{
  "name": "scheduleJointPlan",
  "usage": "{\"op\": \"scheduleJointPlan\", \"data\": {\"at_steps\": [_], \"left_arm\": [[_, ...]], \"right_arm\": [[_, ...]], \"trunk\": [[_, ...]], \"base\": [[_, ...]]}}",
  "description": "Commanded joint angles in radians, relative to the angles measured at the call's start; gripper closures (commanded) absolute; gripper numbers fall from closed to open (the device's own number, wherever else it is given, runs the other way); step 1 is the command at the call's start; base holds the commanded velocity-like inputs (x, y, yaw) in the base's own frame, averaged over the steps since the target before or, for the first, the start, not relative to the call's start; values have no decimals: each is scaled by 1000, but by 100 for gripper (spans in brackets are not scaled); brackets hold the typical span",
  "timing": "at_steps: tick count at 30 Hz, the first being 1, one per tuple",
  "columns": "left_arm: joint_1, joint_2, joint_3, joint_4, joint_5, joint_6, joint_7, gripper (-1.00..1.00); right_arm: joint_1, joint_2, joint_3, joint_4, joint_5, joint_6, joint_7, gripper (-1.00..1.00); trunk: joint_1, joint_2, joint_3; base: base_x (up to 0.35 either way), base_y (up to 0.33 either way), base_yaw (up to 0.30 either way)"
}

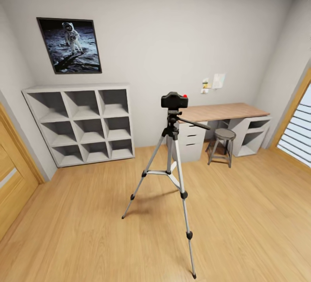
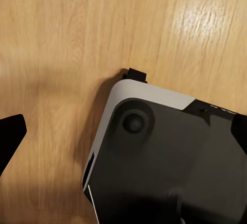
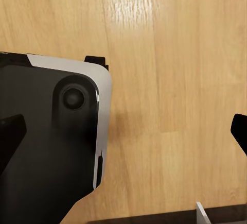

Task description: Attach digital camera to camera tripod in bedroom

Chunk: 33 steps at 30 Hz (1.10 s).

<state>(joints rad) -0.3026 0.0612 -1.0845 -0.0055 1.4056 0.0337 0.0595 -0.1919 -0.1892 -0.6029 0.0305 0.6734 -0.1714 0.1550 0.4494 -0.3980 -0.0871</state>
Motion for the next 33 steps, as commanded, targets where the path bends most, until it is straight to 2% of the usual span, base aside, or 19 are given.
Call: {"op": "scheduleJointPlan", "data": {"at_steps": [1, 33], "left_arm": [[-1, 0, -9, -1, 7, 3, 3, -100], [-1, 0, -8, -1, 7, 3, 3, -100]], "right_arm": [[-1, -1, -8, 3, 5, -5, 1, -100], [-1, -1, -8, 3, 5, -4, 1, -100]], "trunk": [[1, -2, 0], [1, -2, 51]], "base": [[0, 0, 0], [0, 0, 0]]}}
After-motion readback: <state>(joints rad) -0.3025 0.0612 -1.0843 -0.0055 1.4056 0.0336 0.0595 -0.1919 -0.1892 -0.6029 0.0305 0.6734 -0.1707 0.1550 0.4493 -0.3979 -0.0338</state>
